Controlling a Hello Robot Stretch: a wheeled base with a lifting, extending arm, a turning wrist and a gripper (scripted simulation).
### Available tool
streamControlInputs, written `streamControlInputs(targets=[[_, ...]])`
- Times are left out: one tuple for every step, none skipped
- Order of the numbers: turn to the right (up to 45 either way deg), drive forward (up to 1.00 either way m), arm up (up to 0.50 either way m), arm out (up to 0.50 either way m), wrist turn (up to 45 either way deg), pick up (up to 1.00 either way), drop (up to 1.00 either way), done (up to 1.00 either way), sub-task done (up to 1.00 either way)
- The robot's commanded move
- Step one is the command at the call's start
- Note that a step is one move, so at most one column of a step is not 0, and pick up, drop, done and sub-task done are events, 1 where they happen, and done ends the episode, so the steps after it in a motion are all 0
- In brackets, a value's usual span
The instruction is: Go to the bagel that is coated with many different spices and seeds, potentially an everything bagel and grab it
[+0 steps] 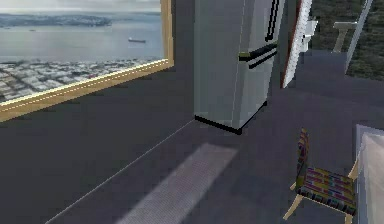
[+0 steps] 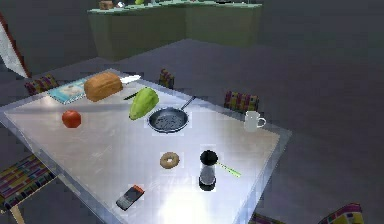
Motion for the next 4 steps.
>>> streamControlInputs(targets=[[0.0,0.0,0.26,0.0,0.0,0.0,0.0,0.0,0.0],[0.0,0.0,0.0,0.4,0.0,0.0,0.0,0.0,0.0],[0.0,0.0,0.0,0.0,45.0,0.0,0.0,0.0,0.0],[0.0,0.0,0.0,0.0,45.0,0.0,0.0,0.0,0.0]])
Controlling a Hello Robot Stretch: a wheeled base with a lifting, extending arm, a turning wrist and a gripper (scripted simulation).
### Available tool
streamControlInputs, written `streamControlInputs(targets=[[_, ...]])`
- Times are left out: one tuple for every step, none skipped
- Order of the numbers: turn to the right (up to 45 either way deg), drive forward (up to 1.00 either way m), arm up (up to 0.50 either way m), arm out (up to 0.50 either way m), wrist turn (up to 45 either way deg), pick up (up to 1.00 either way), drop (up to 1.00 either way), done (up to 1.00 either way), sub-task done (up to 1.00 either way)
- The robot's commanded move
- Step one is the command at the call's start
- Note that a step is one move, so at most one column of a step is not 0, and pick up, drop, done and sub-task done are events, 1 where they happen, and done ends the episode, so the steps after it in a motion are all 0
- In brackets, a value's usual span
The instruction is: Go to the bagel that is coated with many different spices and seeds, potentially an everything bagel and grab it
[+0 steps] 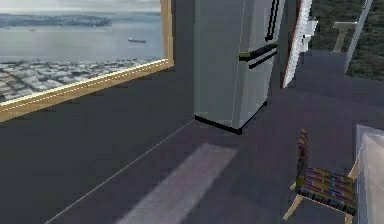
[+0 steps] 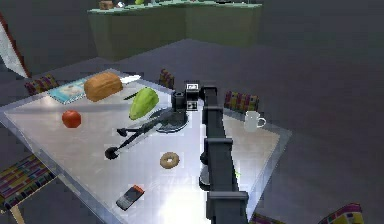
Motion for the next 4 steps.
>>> streamControlInputs(targets=[[0.0,0.0,0.0,0.0,45.0,0.0,0.0,0.0,0.0],[0.0,0.0,0.0,0.0,21.0,0.0,0.0,0.0,0.0],[0.0,0.0,-0.3,0.0,0.0,0.0,0.0,0.0,0.0],[0.0,0.0,0.0,0.0,0.0,1.0,0.0,0.0,0.0]])
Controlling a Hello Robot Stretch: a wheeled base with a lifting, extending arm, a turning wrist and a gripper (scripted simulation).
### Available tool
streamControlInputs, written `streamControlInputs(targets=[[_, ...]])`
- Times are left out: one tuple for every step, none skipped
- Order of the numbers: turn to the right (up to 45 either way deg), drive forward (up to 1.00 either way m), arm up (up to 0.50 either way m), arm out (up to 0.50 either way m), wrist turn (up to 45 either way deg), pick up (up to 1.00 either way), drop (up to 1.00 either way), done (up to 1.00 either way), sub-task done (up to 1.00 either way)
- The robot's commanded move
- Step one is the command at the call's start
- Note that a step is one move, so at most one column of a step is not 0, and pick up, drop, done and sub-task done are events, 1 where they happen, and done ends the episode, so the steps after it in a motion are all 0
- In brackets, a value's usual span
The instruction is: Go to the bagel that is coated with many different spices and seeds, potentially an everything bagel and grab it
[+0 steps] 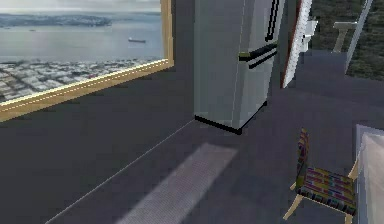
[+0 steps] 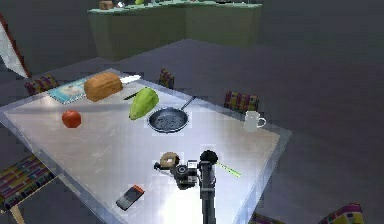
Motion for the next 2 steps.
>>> streamControlInputs(targets=[[0.0,0.0,0.1,0.0,0.0,0.0,0.0,0.0,0.0],[0.0,0.0,0.0,0.0,0.0,0.0,0.0,1.0,0.0]])
